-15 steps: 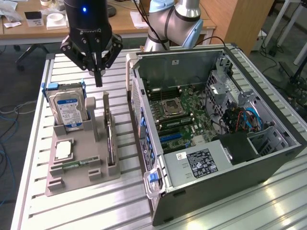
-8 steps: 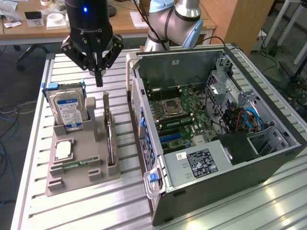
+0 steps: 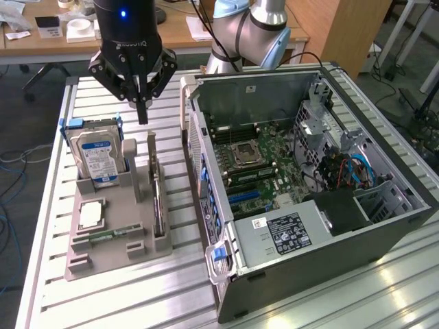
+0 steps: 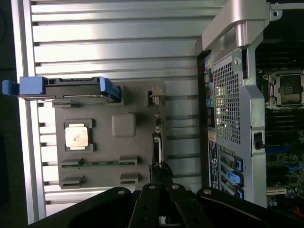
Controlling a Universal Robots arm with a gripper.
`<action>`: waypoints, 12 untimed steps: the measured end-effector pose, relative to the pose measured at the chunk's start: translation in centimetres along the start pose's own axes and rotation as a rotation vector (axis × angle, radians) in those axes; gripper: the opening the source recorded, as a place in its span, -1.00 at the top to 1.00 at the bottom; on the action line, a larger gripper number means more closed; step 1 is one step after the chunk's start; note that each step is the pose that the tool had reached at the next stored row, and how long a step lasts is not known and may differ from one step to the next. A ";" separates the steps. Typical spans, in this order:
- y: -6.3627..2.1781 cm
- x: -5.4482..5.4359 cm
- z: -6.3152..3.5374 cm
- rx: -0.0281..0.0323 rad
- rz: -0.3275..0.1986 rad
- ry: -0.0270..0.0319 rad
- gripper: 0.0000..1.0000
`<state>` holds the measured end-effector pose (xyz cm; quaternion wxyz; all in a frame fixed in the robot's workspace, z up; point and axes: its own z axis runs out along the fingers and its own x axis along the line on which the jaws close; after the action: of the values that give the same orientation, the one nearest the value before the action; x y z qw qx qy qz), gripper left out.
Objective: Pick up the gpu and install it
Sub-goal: 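Reach for the gpu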
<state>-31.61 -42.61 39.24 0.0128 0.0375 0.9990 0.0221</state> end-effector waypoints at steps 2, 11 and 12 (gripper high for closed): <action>-0.09 0.0 0.02 -0.0001 0.000 -0.0001 0.79; -0.29 -0.1 0.02 -0.0001 0.000 0.0000 0.79; -0.29 -0.1 0.02 0.0000 0.000 0.0000 0.79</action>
<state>-31.58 -42.91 39.20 0.0129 0.0374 0.9990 0.0221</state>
